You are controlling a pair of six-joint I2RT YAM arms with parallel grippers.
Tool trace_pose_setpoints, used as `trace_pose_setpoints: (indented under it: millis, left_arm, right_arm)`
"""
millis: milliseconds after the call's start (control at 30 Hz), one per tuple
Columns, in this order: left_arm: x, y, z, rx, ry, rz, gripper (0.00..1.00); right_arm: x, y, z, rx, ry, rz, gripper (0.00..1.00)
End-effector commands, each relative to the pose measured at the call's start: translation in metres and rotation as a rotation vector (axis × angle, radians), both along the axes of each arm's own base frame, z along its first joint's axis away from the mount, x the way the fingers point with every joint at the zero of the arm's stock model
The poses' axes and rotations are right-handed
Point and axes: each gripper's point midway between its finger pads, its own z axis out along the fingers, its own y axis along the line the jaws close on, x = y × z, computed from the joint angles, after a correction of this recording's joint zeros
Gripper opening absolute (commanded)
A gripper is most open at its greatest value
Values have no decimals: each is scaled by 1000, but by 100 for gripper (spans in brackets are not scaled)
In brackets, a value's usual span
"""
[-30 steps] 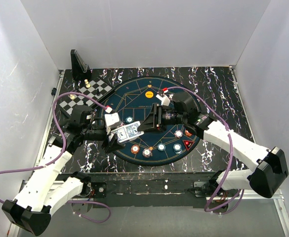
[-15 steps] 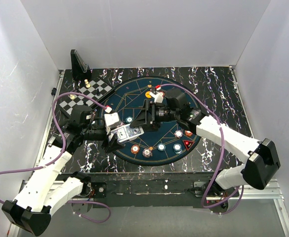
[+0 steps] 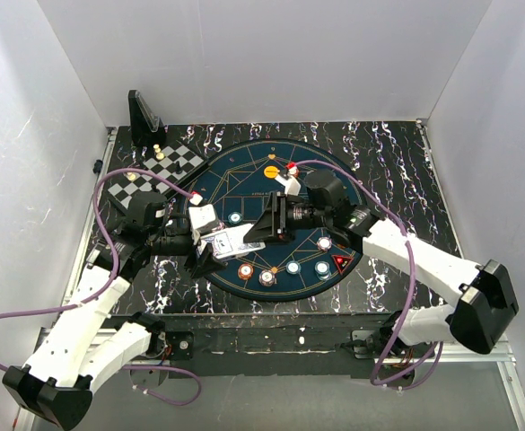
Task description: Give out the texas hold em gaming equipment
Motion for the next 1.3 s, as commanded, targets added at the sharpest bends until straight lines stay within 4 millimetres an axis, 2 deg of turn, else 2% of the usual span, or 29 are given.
trace_pose_setpoints:
  millis: [0,467,600,733,800,1000,1267]
  left_arm:
    - [0,-4,21,-55,-62,-20,0]
    - [1,-5,24,-68,-69,-13,0]
    - [2,-6,27,-74,-74,-16,0]
    - [2,-8,30,-83,-72,-17,0]
    - [3,-8,32,-87,-76,-16,0]
    - [3,-9,33,-95,-72,-18,0]
    - [4,-9,32,-97,-74,-15,0]
  right_arm:
    - [-4,-10,16,34,-51,-18,43]
    - [-8,-27,20,24,-50,-42,39]
    - [-7,-22,15,14,-27,-21,57]
    - [-8,-15,13,6,-17,-2,61]
    - [-8,-14,16,11,-22,-3,59]
    - [-12,-20,16,9,-36,-6,41]
    - [-20,-28,15,15,-34,-9,39]
